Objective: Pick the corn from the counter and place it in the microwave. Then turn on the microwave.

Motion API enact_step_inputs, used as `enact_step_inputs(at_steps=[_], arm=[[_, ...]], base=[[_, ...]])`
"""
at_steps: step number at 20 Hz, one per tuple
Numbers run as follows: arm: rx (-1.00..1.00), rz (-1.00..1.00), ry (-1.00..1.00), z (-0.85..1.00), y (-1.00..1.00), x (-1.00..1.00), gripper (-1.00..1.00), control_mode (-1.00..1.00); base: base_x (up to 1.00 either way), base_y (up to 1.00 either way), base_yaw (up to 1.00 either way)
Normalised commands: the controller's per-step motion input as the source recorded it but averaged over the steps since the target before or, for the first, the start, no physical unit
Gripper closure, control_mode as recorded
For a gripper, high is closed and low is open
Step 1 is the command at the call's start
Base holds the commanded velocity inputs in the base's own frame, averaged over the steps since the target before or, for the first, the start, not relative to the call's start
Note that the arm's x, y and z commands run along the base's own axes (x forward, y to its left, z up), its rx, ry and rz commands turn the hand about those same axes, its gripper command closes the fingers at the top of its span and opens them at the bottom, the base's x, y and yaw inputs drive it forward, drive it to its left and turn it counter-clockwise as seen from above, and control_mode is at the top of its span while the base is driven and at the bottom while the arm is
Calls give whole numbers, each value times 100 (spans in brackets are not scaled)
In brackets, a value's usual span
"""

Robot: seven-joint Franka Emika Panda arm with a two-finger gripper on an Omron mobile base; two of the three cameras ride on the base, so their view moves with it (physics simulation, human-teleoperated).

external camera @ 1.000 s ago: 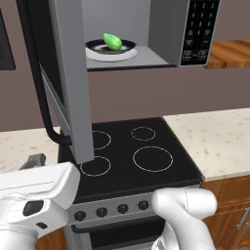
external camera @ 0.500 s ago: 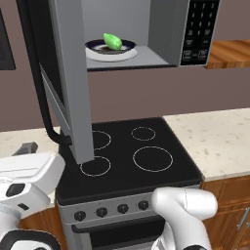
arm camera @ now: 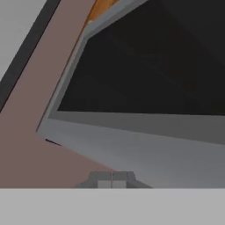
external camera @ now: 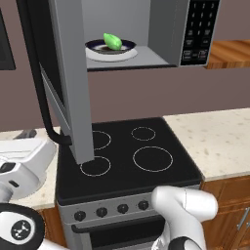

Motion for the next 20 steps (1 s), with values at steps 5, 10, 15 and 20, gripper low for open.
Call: enact_step_inputs(at_steps=[5,10,15,20], arm=[[0,-9,0,0,17,42,100,-100],[0,-10,-3,2,7,21,100,-100],[0,-8,-3,2,0,11,100,-100],[0,-9,-2,3,-2,13,100,-100]], base=[[0,0,0],[0,0,0],[0,0,0],[0,0,0]])
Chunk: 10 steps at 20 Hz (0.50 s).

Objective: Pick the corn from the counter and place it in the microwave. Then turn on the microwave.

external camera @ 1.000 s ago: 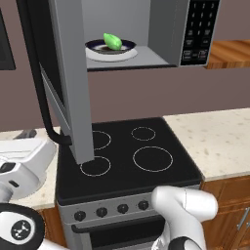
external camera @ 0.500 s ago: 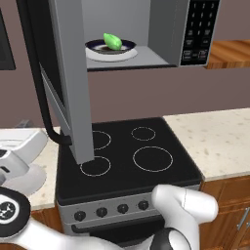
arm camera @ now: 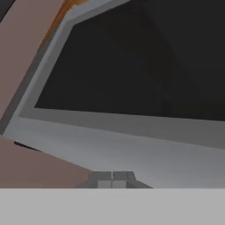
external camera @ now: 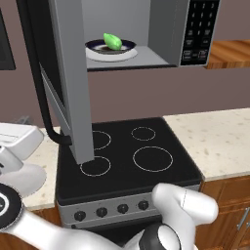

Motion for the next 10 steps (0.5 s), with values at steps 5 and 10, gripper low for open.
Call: enact_step_inputs(at_steps=[5,10], arm=[[0,-9,-1,1,-13,13,100,-100],[0,-10,-1,0,-23,11,100,-100]], base=[[0,0,0],[0,0,0]])
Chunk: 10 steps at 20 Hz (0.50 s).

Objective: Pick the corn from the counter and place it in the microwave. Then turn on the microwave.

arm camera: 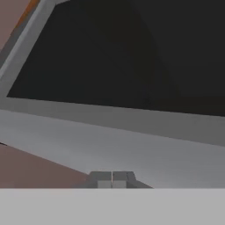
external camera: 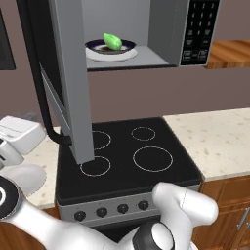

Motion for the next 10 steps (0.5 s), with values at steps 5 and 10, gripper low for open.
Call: enact_step_inputs(at_steps=[5,10], arm=[[0,-10,-2,0,-25,4,100,-100],[0,-8,-3,4,-24,0,100,-100]], base=[[0,0,0],[0,0,0]])
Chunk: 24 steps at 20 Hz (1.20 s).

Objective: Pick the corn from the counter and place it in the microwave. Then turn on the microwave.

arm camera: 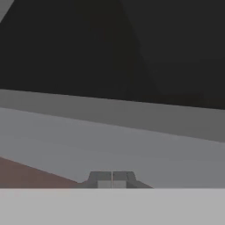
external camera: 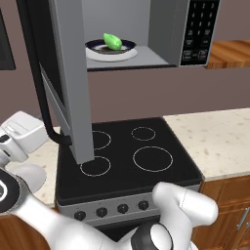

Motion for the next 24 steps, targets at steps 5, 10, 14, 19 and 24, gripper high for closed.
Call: enact_step_inputs(at_steps=[5,10,14,19,24], arm=[[0,-7,-4,15,-21,0,100,-100],[0,-7,-2,14,-21,0,100,-100],[0,-6,-3,10,-23,0,100,-100],[0,-5,-3,7,-23,0,100,-100],[0,-4,-5,5,-24,1,100,-100]], base=[[0,0,0],[0,0,0],[0,0,0],[0,0,0],[0,0,0]])
